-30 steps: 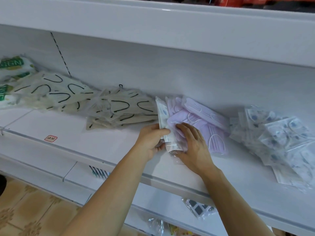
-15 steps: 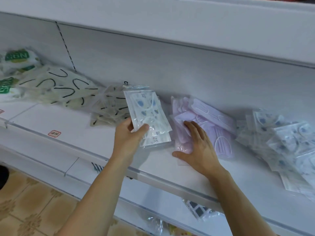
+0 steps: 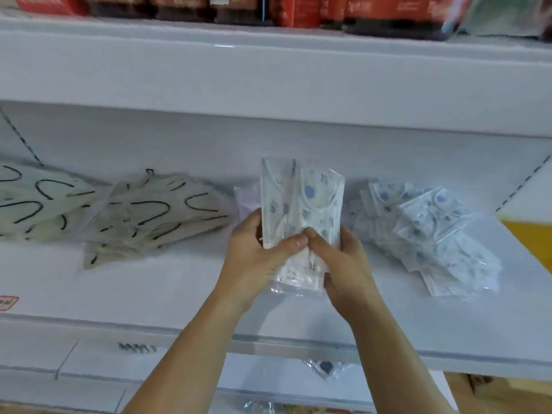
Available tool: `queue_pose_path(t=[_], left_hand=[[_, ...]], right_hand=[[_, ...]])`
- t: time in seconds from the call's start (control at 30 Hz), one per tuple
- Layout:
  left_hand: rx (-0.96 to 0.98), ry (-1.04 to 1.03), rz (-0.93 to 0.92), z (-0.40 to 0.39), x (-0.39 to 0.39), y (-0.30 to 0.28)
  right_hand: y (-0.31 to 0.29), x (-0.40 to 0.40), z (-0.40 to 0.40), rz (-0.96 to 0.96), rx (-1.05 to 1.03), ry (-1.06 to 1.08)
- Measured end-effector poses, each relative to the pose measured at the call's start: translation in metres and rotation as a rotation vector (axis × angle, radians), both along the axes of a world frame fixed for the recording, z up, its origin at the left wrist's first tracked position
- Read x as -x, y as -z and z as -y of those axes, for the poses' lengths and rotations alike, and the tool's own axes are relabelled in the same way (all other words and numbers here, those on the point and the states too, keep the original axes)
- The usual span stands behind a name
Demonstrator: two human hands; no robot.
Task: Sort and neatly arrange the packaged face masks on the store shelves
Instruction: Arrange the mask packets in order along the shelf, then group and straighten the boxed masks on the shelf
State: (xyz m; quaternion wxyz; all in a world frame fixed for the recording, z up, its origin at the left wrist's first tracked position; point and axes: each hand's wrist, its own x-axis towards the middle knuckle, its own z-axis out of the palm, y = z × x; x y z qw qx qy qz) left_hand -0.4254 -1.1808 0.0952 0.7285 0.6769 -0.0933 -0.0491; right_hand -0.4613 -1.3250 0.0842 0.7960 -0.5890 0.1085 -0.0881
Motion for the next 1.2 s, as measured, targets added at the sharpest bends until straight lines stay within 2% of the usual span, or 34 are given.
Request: queue_pose_path(t=[0.1, 0.23, 0.43, 0.53, 0.63, 0.7, 0.8, 0.87, 0.93, 1.03, 1.13, 1.2], left_hand=[[-0.077, 0.007, 0.001, 0.027, -0.002, 0.012], [-0.212, 0.062, 0.078, 0.060, -0.010, 0.020], [-0.102, 0.118, 0.041, 0.111, -0.008, 0.021], [-0.035, 0.118, 0.163, 0.111, -0.012, 0.022], [-0.174, 0.082, 0.345, 0.088, -0.022, 0.022], [-0.253, -0.002, 0.421, 0.062, -0.029, 0.021], [-0.220, -0.205, 0.436, 0.018, -0.040, 0.031], [-0.219, -0.310, 0.393, -0.009, -0.049, 0.044], [-0.298, -0.342, 0.357, -0.029, -0.054, 0.056], [-0.306, -0.321, 0.266, -0.041, -0.057, 0.068], [-0.360, -0.293, 0.211, -0.049, -0.049, 0.070], [-0.472, -0.269, 0.253, -0.061, -0.044, 0.071]], right_hand=[[0.007, 0.012, 0.026, -0.044, 0.118, 0.213], [0.013, 0.032, 0.059, -0.095, 0.237, 0.336], [0.015, 0.044, 0.097, -0.100, 0.222, 0.510], [0.004, 0.022, 0.142, -0.101, 0.264, 0.574], [-0.026, -0.013, 0.175, -0.197, 0.435, 0.561], [-0.038, -0.027, 0.180, -0.290, 0.701, 0.517], [-0.030, -0.023, 0.168, -0.351, 1.148, 0.494], [-0.016, -0.014, 0.149, -0.362, 1.237, 0.514], [0.007, -0.010, 0.129, -0.303, 1.252, 0.539], [0.031, -0.006, 0.089, -0.110, 1.263, 0.539], [0.036, -0.005, 0.050, -0.014, 1.264, 0.452], [0.029, -0.008, 0.031, 0.037, 1.283, 0.377]])
